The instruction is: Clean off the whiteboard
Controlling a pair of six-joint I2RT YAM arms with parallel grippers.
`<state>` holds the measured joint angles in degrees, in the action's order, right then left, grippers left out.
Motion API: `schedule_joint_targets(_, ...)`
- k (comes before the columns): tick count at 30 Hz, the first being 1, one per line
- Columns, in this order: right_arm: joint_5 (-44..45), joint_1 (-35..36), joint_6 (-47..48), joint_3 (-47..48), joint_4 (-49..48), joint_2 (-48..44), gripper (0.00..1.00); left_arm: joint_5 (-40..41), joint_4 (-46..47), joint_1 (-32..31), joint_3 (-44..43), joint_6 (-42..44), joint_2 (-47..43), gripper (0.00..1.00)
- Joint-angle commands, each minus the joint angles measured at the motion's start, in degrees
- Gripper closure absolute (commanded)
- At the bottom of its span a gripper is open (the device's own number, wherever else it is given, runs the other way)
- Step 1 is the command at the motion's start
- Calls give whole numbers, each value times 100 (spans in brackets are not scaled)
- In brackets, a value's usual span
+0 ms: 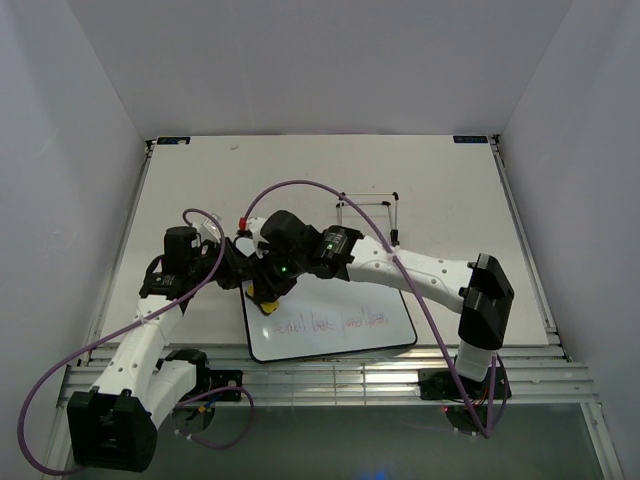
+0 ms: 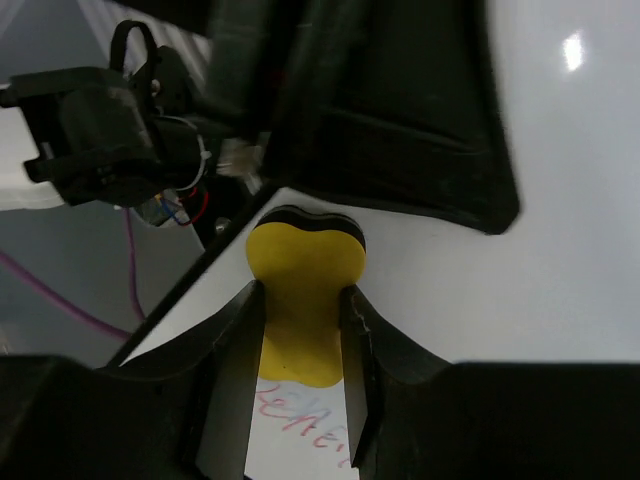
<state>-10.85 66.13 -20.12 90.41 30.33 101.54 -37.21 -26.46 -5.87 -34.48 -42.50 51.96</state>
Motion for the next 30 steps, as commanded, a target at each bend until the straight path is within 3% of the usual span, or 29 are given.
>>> schedule_joint_targets(1,-286,418,-53,240,237,200,75,1788,449,-46,-6,1411,-46,100)
schedule_joint_targets(8,275,305,52,4,334,165,75,1787,457,-46,3,1420,-64,100)
schedule_joint_targets(12,759,-291,-105,-681,307,-72,75,1788,449,-46,11,1420,-81,100)
schedule_joint_targets(16,2100,-750,-352,-1008,640,-266,75,1761,457,-46,3,1420,-90,100)
schedule_joint_targets(18,2289,-759,-353,-728,966,-213,75,1744,457,-46,-6,1420,-64,100)
schedule_joint_targets(25,404,-145,-203,-24,405,120,75,1761,466,-46,3,1420,-64,100)
schedule_joint_targets(30,-539,242,-282,-242,-280,-63,75,1822,440,-46,-6,1411,-99,100)
